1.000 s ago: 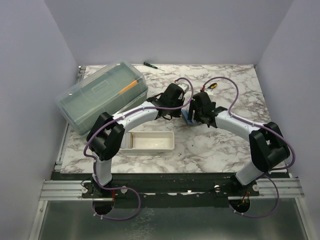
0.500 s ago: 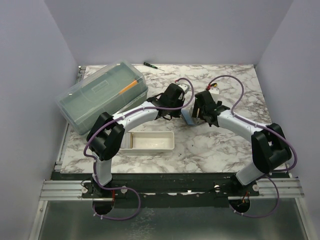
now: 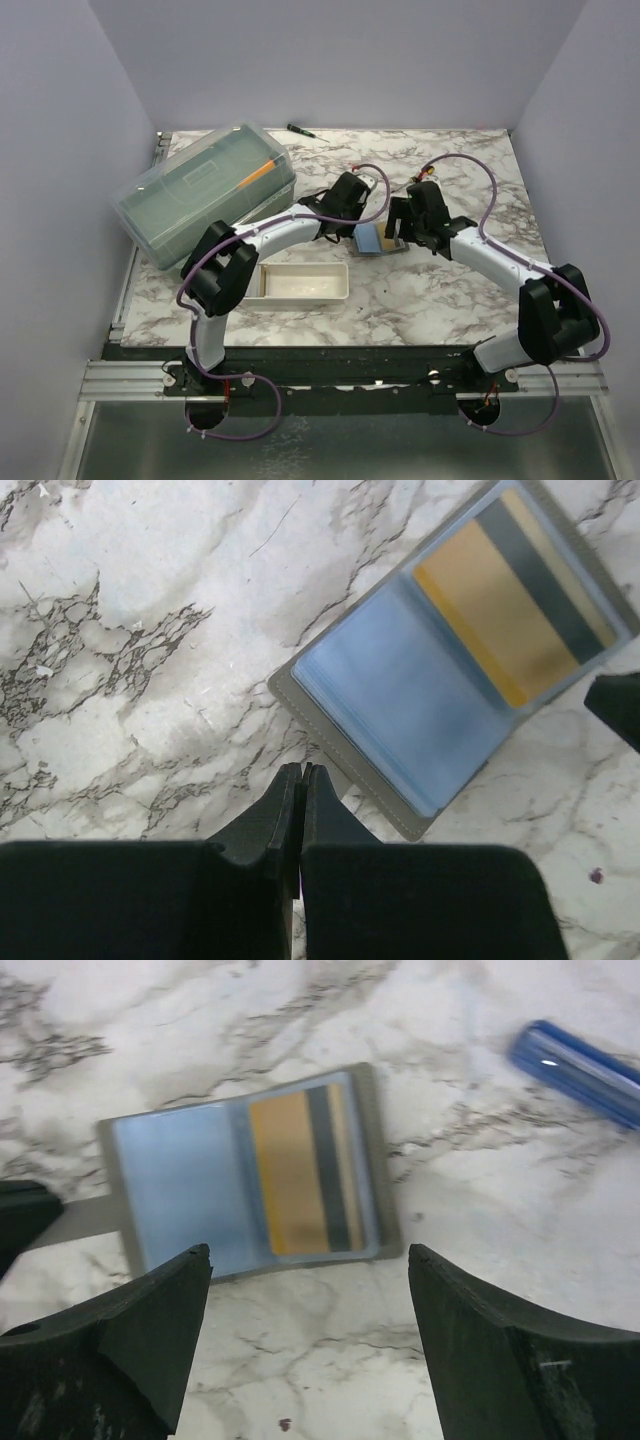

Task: Put the credit cards into the card holder
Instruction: Open the card holder at the center of the board.

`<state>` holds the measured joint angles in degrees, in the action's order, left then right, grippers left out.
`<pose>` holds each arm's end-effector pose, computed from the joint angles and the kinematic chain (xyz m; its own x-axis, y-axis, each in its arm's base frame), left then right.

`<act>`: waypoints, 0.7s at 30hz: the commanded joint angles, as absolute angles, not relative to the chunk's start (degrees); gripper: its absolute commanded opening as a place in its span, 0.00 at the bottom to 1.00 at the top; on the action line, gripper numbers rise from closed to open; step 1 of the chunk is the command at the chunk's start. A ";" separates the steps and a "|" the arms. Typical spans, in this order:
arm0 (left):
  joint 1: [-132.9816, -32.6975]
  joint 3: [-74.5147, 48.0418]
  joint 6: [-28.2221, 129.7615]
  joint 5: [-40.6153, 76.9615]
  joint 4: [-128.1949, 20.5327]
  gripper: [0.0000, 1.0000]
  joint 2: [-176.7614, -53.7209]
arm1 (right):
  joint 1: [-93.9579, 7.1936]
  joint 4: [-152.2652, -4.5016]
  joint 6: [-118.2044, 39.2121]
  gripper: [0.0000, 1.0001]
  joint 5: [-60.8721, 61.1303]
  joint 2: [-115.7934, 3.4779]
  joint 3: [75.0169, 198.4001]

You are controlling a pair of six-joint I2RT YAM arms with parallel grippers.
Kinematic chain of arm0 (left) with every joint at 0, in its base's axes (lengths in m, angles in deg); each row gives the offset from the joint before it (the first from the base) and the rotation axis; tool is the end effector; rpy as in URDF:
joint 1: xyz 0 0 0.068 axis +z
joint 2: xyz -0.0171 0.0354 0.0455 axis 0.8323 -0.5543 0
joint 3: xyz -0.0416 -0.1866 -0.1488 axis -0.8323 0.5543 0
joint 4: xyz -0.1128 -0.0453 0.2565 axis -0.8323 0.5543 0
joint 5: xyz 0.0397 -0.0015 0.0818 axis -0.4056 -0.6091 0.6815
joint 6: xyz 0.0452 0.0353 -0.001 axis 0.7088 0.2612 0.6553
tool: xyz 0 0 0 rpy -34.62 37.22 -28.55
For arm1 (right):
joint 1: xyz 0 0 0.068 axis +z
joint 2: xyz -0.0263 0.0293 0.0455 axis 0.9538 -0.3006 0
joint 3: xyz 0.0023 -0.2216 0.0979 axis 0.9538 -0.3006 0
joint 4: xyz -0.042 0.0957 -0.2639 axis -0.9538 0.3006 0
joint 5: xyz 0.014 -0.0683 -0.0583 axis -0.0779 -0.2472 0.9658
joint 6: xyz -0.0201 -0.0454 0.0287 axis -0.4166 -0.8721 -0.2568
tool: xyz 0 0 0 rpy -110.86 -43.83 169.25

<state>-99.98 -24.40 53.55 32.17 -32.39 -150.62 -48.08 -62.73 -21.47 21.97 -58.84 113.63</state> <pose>0.3262 -0.3055 0.1766 -0.6186 0.3798 -0.6878 0.5491 0.8351 -0.0327 0.3067 0.1285 0.1730 -0.7137 0.1230 -0.6896 0.0550 0.9913 0.1200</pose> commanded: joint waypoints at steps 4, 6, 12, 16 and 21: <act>-99.90 -26.19 55.64 40.83 -29.97 0.07 -154.70 | -52.08 -77.40 -19.43 0.72 0.22 -62.49 110.10; -99.72 -27.78 54.46 41.87 -28.12 0.16 -154.98 | -54.19 -78.43 -18.60 0.67 -2.05 -63.57 109.63; -99.72 -29.66 50.50 38.76 -26.11 0.45 -151.84 | -57.27 -81.23 -19.33 0.62 -4.80 -65.54 109.13; -99.72 -29.91 45.35 33.74 -24.77 0.61 -147.95 | -57.48 -81.36 -19.72 0.62 -4.96 -68.66 109.31; -99.67 -24.92 40.90 27.31 -24.50 0.68 -140.24 | -57.48 -81.29 -18.55 0.62 -4.20 -69.67 105.81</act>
